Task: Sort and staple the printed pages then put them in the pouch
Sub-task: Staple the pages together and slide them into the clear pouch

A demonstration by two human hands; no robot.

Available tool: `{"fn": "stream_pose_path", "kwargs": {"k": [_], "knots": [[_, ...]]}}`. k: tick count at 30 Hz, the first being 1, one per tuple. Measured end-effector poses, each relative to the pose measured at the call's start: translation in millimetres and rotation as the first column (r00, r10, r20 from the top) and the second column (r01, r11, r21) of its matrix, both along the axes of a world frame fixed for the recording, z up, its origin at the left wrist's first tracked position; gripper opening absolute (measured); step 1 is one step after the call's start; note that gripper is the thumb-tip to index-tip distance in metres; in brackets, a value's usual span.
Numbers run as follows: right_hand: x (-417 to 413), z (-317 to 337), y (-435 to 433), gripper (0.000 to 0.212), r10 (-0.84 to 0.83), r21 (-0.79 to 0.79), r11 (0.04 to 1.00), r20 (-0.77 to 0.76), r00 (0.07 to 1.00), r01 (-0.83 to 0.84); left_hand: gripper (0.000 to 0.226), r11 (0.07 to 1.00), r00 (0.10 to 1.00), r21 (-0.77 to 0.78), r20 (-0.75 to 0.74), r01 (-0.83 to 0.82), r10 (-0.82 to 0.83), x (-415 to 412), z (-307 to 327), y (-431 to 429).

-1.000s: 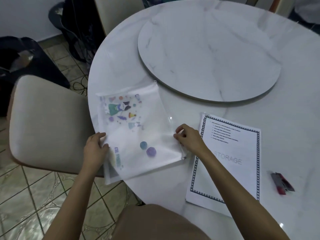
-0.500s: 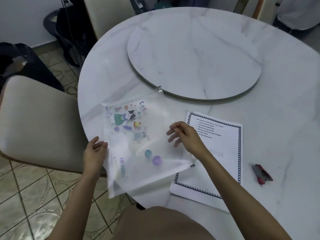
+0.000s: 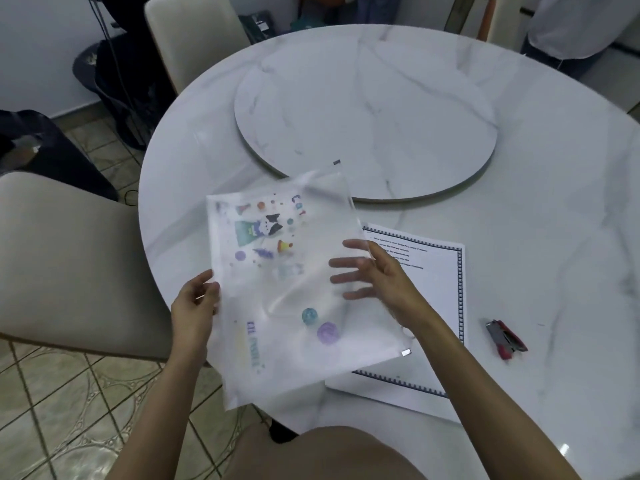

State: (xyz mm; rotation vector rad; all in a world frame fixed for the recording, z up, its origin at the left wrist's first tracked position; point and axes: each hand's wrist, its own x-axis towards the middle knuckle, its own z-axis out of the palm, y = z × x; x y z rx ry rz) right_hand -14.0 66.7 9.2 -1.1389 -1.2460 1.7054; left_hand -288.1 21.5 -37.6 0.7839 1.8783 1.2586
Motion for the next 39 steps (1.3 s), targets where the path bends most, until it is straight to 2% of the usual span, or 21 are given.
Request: {"fn": "stream_pose_path", "kwargs": {"k": [4, 8, 13, 16, 19, 22, 24, 28, 30, 31, 35, 39], "knots": [[4, 6, -2, 0.025, 0.008, -0.011, 1.000, -0.094, 0.996, -0.010, 0.030, 1.000, 0.986, -0.007, 0.168, 0.011, -0.010, 3, 8, 5], [10, 10, -4, 0.023, 0.038, -0.014, 0.999, -0.209, 0.977, -0.042, 0.023, 0.998, 0.917, -0.014, 0.396, 0.059, -0.049, 8, 14, 10], [16, 7, -6, 0.023, 0.027, -0.051, 0.998, -0.300, 0.954, -0.044, 0.018, 0.988, 0.911, 0.013, 0.385, 0.156, -0.149, 20, 18, 16], [21, -3, -5, 0.021, -0.077, -0.032, 0.997, -0.158, 0.984, 0.073, 0.013, 0.988, 0.932, 0.025, 0.329, 0.155, -0.155, 23, 15, 19], [26, -23, -7, 0.018, -0.232, 0.018, 0.972, 0.149, 0.961, 0.232, 0.009, 0.986, 0.953, 0.017, 0.254, 0.165, -0.163, 24, 7, 21], [37, -41, -12, 0.018, -0.295, 0.021, 0.948, 0.441, 0.848, 0.319, 0.010, 0.985, 0.969, -0.017, 0.184, 0.171, -0.165, 24, -2, 24], [48, -46, -18, 0.020, -0.357, 0.094, 0.922, 0.581, 0.732, 0.375, 0.011, 0.988, 0.978, -0.046, 0.154, 0.150, -0.142, 23, -7, 24], [76, -57, -42, 0.028, -0.557, 0.310, 0.781, 0.738, 0.381, 0.541, 0.012, 0.985, 0.987, -0.100, 0.093, 0.142, -0.133, 19, -10, 26], [85, -65, -53, 0.039, -0.505, 0.296, 0.749, 0.834, 0.222, 0.593, 0.012, 0.983, 0.987, -0.110, 0.079, 0.147, -0.139, 17, -11, 26], [87, -69, -56, 0.045, -0.444, 0.259, 0.756, 0.878, 0.180, 0.601, 0.011, 0.982, 0.988, -0.116, 0.071, 0.148, -0.140, 16, -12, 27], [86, -71, -55, 0.054, -0.320, 0.202, 0.788, 0.941, 0.107, 0.581, 0.010, 0.978, 0.990, -0.153, 0.038, 0.143, -0.139, 15, -15, 30], [87, -69, -44, 0.054, -0.311, 0.144, 0.756, 0.938, 0.156, 0.638, 0.008, 0.973, 0.988, -0.176, 0.005, 0.152, -0.154, 16, -18, 30]]}}
